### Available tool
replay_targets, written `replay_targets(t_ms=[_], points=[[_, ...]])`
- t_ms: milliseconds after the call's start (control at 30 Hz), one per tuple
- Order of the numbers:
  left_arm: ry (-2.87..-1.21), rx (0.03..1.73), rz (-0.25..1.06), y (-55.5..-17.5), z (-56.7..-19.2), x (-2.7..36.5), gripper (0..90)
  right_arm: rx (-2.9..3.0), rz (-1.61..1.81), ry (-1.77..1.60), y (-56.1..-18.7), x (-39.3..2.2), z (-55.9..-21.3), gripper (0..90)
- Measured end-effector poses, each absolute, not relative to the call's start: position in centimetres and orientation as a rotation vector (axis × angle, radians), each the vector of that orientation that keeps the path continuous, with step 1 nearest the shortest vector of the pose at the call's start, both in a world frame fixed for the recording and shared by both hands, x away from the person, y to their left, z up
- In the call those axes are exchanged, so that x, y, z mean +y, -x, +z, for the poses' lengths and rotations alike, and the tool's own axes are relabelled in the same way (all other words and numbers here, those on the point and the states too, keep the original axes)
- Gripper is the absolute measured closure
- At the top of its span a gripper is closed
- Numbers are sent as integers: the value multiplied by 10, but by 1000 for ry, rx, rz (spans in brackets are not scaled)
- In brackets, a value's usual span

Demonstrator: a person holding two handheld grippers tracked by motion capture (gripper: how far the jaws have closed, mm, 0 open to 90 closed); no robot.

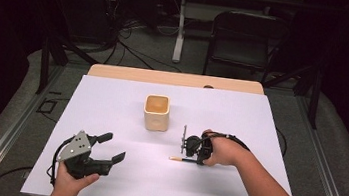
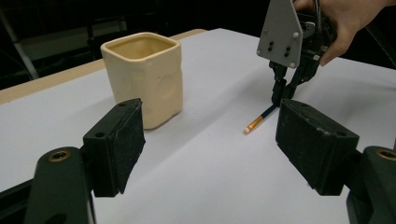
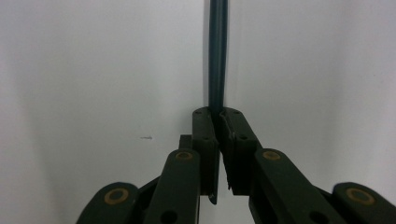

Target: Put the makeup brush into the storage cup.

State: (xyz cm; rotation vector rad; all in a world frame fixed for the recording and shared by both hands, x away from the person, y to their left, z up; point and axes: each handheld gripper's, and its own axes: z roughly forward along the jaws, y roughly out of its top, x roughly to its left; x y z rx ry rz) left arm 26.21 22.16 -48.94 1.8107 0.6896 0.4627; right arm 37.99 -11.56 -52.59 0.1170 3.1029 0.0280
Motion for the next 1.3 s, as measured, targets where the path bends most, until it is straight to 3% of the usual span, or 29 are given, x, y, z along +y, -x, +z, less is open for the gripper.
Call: replay_targets(t_ms=[1300], points=[[-1805, 689, 465, -262, -490, 221, 241, 3055, 204, -127, -369, -122, -477, 844]])
